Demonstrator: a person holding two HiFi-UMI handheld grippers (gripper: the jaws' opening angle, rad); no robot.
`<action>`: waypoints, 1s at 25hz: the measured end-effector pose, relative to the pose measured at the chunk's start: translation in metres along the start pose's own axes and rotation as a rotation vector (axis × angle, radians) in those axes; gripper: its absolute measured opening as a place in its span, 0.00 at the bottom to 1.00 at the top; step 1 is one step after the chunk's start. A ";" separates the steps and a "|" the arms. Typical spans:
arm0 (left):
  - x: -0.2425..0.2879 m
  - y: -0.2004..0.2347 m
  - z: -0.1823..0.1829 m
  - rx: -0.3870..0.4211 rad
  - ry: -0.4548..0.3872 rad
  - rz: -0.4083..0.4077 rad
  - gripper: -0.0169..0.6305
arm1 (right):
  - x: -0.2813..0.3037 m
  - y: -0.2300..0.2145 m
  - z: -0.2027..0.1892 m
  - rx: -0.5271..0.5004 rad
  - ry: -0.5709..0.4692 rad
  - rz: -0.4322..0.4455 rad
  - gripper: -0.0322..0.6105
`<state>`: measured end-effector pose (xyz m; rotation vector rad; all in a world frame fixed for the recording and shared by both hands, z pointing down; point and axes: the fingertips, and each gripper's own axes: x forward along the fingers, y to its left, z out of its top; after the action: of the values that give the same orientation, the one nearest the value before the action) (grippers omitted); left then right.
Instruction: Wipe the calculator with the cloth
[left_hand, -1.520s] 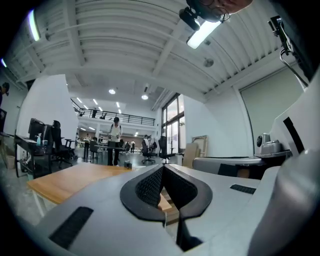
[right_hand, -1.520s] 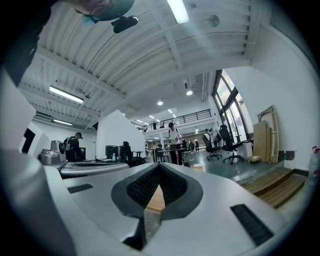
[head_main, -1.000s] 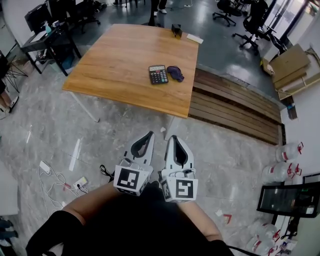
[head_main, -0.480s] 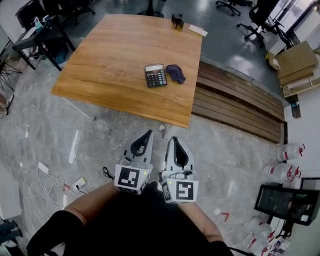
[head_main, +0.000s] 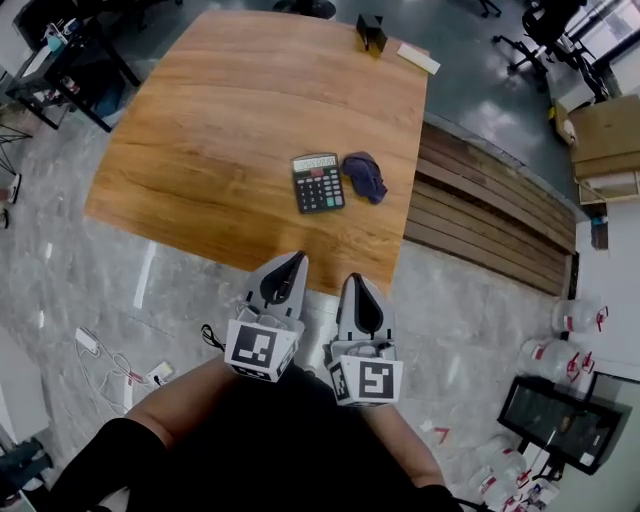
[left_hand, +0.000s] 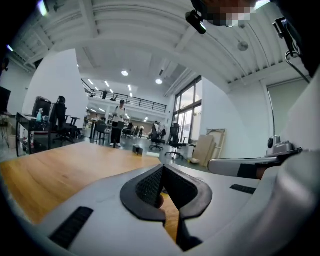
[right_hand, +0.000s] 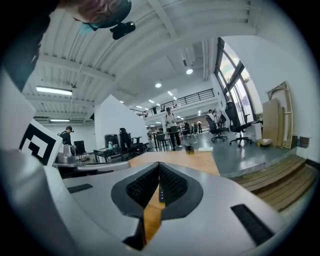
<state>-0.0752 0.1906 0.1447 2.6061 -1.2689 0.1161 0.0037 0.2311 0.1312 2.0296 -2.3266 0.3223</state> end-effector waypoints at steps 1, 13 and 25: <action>0.012 0.009 0.000 -0.004 0.007 -0.008 0.04 | 0.015 -0.003 0.000 -0.004 0.010 -0.002 0.07; 0.108 0.074 -0.012 0.047 0.083 -0.062 0.04 | 0.146 -0.028 -0.019 -0.038 0.147 -0.004 0.07; 0.177 0.115 -0.094 -0.065 0.186 0.001 0.04 | 0.219 -0.074 -0.123 -0.031 0.340 0.061 0.07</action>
<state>-0.0528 0.0105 0.2872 2.4745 -1.1887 0.3039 0.0319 0.0306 0.2969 1.7308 -2.1710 0.5800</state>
